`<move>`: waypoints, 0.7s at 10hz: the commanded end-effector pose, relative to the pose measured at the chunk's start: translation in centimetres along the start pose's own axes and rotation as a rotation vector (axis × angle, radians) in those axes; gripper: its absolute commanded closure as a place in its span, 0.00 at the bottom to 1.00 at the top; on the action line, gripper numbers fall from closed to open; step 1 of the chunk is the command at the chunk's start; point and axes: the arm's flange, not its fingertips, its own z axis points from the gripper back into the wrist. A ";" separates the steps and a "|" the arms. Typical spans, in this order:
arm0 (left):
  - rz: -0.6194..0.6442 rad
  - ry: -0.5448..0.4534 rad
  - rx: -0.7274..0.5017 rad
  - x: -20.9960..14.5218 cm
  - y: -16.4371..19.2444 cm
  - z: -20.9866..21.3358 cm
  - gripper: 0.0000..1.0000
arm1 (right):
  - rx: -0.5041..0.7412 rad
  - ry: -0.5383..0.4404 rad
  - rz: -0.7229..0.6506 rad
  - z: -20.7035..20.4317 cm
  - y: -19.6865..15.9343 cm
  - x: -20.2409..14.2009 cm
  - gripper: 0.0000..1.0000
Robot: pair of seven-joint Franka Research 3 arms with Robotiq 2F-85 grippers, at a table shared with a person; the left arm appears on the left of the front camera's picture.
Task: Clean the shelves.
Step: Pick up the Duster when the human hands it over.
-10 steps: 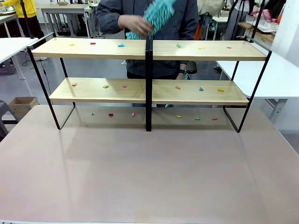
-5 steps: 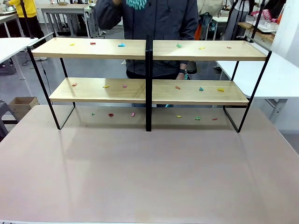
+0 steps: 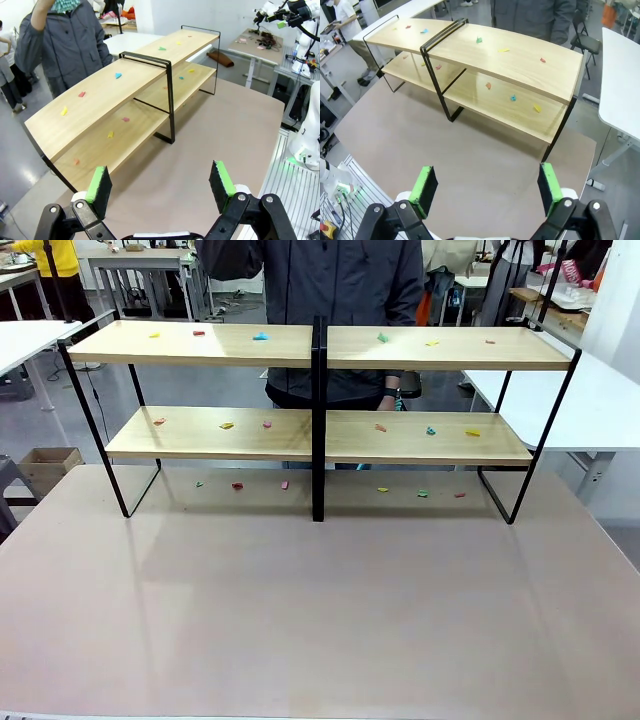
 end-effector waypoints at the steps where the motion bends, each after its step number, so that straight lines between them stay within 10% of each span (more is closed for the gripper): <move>1: -0.009 -0.002 -0.006 0.0 -0.1 -0.1 0.00 | 0.004 0.000 0.000 0.0 0.0 -0.1 0.00; 7: -0.009 -0.002 -0.006 0.0 -0.1 -0.1 0.00 | 0.004 0.000 0.000 0.0 0.0 -0.1 0.00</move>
